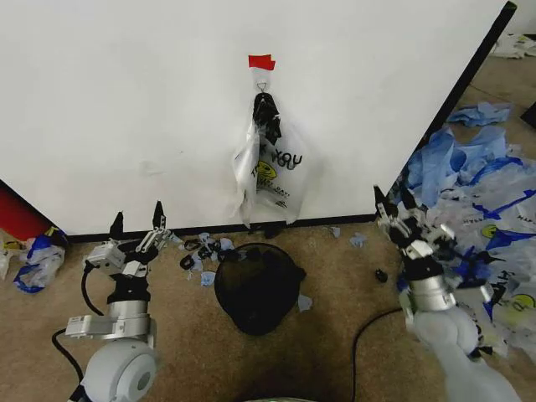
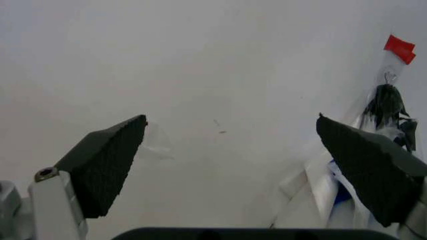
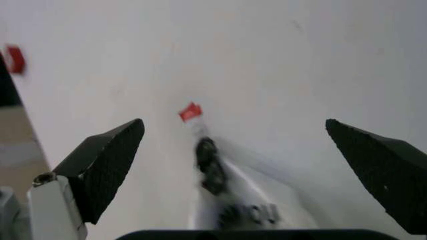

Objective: Pick up the garbage bag from the wall and place it over the trash bin.

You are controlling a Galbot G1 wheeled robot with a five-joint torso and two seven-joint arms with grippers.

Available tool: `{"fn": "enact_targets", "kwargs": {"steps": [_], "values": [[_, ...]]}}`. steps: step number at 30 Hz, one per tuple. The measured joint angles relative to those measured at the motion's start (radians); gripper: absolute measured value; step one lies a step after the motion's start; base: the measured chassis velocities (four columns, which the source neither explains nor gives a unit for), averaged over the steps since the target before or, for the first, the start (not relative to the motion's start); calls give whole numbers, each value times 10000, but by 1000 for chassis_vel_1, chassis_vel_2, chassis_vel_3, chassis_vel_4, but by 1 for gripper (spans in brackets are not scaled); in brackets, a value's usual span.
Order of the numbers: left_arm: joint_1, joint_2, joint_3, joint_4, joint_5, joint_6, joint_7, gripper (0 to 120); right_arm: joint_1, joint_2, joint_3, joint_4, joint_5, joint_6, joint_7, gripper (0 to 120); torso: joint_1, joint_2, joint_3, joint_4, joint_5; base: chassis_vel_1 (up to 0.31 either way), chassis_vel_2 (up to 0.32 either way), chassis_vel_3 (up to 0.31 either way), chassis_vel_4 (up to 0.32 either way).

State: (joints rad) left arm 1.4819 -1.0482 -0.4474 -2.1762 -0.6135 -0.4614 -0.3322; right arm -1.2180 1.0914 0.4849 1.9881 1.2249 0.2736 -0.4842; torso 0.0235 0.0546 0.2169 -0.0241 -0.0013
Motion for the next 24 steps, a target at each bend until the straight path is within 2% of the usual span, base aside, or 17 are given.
{"fn": "enact_targets", "kwargs": {"steps": [3,4,9,12,17,24], "values": [[19,25,-52,50,-44,-58,0,100,743,-205,-651,-24,1510,-516,-203,100,0,0,0,4,2,0,0,0,0],[19,25,-52,50,-44,-58,0,100,743,-205,-651,-24,1510,-516,-203,100,0,0,0,4,2,0,0,0,0],[60,112,-100,146,-157,-124,2,100,2159,-228,-2072,-490,3538,-1191,-256,100,0,0,0,5,-1,0,0,0,0],[44,142,-102,193,-180,-127,2,100,2663,-113,-2560,-936,3848,-1345,-262,100,0,0,1,2,1,0,0,0,0],[220,24,-198,234,-153,-145,-21,100,4171,459,-3607,-2693,4240,-1565,-532,100,1,-1,2,9,0,0,0,0,0],[297,-5,-151,312,-58,-169,-24,100,5081,1178,-3996,-4152,4349,-1844,-926,100,1,-1,1,1,-2,0,0,0,0]]}}
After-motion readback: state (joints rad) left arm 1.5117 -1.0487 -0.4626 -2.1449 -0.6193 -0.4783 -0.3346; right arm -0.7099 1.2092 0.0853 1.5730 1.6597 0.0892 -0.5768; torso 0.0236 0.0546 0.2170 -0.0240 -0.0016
